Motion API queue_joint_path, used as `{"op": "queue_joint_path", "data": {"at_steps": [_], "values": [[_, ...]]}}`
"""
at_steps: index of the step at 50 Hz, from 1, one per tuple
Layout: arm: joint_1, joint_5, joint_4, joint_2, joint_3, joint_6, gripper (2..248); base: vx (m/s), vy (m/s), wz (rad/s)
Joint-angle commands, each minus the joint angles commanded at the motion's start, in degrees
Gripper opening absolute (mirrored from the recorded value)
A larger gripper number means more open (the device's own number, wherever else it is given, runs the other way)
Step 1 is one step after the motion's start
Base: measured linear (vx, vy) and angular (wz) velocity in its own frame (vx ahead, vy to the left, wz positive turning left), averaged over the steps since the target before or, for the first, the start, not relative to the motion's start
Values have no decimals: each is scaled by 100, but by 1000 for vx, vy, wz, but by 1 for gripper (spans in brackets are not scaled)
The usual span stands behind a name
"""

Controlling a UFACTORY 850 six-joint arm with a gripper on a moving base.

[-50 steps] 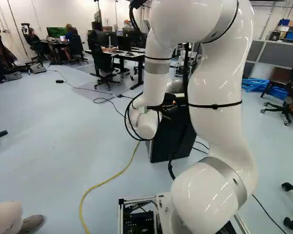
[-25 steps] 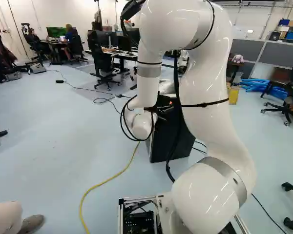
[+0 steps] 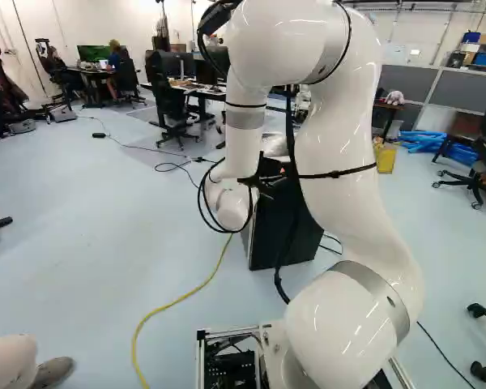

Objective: Grab a drink from the fridge

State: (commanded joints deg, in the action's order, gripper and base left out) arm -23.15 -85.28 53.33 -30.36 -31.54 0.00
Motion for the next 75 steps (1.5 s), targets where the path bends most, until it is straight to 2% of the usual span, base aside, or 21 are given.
{"op": "queue_joint_path", "data": {"at_steps": [21, 75], "values": [[-38, 46, 174, -69, -110, 0, 247, 0, 0, 0], [-37, 569, 620, -220, -356, 0, 247, 0, 0, 0]]}}
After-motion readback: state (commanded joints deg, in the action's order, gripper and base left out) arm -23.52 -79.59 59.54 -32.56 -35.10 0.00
